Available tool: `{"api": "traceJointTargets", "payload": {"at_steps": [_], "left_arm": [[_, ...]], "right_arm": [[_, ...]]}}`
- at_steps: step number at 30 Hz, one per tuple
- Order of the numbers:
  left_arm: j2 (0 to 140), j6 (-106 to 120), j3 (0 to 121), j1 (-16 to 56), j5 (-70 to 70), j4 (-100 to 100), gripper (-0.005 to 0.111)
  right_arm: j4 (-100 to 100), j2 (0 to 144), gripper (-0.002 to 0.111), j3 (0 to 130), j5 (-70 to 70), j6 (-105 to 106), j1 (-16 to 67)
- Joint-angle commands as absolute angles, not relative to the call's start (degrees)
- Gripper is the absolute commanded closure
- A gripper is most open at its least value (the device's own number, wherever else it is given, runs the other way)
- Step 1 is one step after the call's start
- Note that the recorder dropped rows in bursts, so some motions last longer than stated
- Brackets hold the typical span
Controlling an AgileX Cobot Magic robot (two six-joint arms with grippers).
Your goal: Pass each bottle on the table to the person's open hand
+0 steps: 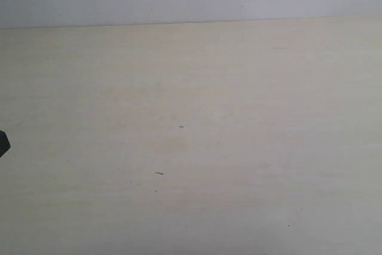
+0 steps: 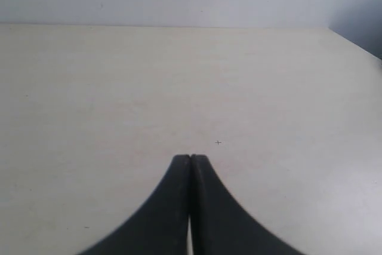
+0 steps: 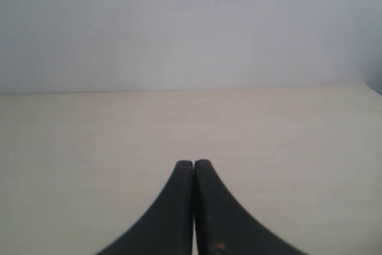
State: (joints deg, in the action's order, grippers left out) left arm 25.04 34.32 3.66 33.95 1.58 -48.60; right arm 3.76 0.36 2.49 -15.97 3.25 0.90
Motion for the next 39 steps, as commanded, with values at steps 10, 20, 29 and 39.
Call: {"api": "traceJointTargets", "payload": {"at_steps": [10,20,29,39], "left_arm": [[24.71,34.24,3.40,33.92,1.97,-49.03,0.107],[24.71,34.24,3.40,33.92,1.97,-49.03,0.107],[24.71,34.24,3.40,33.92,1.97,-49.03,0.107],[24.71,34.24,3.40,33.92,1.97,-48.93,0.107]], "right_arm": [[-0.37,0.00,0.108,0.00,-15.51,3.87,0.48],[-0.37,0.00,0.108,0.00,-15.51,3.87,0.48],[-0.37,0.00,0.108,0.00,-15.51,3.87,0.48],[-0.37,0.00,0.108,0.00,-15.51,3.87,0.48]]}}
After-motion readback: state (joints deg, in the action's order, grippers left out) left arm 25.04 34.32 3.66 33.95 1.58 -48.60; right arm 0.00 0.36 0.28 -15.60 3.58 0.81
